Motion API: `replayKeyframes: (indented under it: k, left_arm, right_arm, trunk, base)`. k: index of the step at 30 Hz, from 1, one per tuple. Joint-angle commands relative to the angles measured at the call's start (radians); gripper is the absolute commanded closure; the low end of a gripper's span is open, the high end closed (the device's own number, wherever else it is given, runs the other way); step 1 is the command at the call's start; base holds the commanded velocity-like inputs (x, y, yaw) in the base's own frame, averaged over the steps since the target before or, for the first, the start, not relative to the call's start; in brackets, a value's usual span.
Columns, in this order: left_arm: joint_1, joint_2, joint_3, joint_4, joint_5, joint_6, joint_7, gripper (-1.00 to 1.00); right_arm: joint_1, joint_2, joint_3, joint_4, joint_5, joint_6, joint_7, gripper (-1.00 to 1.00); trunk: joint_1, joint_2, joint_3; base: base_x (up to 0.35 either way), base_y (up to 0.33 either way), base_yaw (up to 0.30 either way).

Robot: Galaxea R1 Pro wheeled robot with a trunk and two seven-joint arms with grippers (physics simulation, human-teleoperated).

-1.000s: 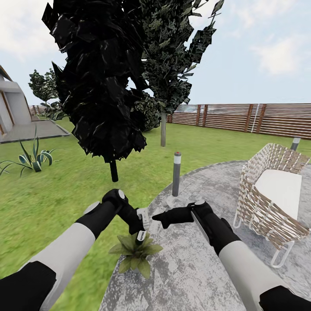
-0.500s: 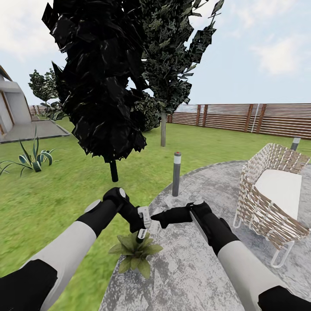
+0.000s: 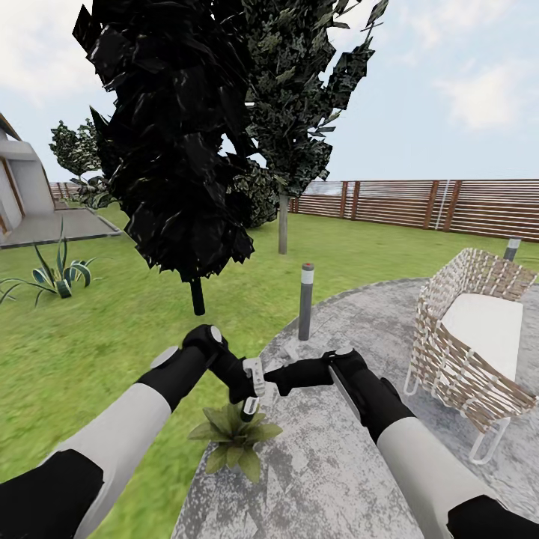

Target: Pick up the pesticide atomizer in the garden and spray insectifuge to fully cover both potted plants in the garden.

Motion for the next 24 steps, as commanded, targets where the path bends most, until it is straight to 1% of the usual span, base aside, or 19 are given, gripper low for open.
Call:
replayKeyframes:
  k: [1, 12, 15, 17, 18, 20, 21, 23, 24]
  left_arm:
    - [-0.001, -0.002, 0.000, -0.001, -0.004, 0.010, -0.005, 1.00]
    - [-0.001, -0.005, 0.000, -0.001, -0.004, 0.010, -0.005, 1.00]
    - [-0.001, -0.004, 0.000, -0.001, -0.004, 0.010, -0.005, 1.00]
    - [-0.001, 0.003, 0.001, 0.001, -0.005, 0.010, -0.005, 1.00]
    - [-0.001, 0.011, 0.001, 0.002, -0.007, 0.009, -0.004, 1.00]
    - [-0.001, 0.045, 0.002, 0.004, -0.018, 0.009, -0.003, 1.00]
    - [-0.001, 0.073, 0.003, 0.006, -0.022, 0.009, -0.003, 1.00]
    - [-0.001, 0.141, 0.004, 0.007, -0.025, 0.009, -0.002, 1.00]
    - [-0.001, 0.164, 0.004, 0.008, -0.025, 0.008, -0.001, 1.00]
  right_arm:
    - [-0.001, 0.000, -0.001, -0.001, 0.006, 0.005, 0.005, 1.00]
    - [-0.001, 0.000, -0.001, -0.001, 0.006, 0.005, 0.005, 1.00]
    - [-0.001, 0.000, -0.001, -0.001, 0.006, 0.005, 0.005, 1.00]
    - [-0.001, 0.000, -0.001, -0.001, 0.006, 0.005, 0.005, 1.00]
    - [-0.001, 0.000, -0.001, -0.001, 0.006, 0.005, 0.005, 1.00]
    - [-0.001, 0.000, -0.001, -0.001, 0.006, 0.005, 0.005, 1.00]
    - [-0.001, 0.000, -0.001, -0.001, 0.006, 0.005, 0.005, 1.00]
    - [-0.001, -0.001, -0.001, -0.001, 0.006, 0.005, 0.005, 1.00]
    - [-0.001, -0.001, -0.001, -0.001, 0.006, 0.005, 0.005, 1.00]
  trunk:
    - [0.000, -0.001, -0.001]
    - [0.000, -0.001, -0.001]
    - [0.000, -0.001, -0.001]
    - [0.000, -0.001, -0.001]
    - [0.000, -0.001, -0.001]
    - [0.000, -0.001, -0.001]
    - [0.000, -0.001, -0.001]
    - [0.000, -0.001, -0.001]
    - [0.000, -0.001, -0.001]
  base:
    - [0.000, 0.000, 0.000]
    - [0.000, 0.000, 0.000]
    - [0.000, 0.000, 0.000]
    - [0.000, 0.000, 0.000]
    - [0.000, 0.000, 0.000]
    - [0.000, 0.000, 0.000]
    - [0.000, 0.000, 0.000]
    - [0.000, 0.000, 0.000]
    - [0.000, 0.000, 0.000]
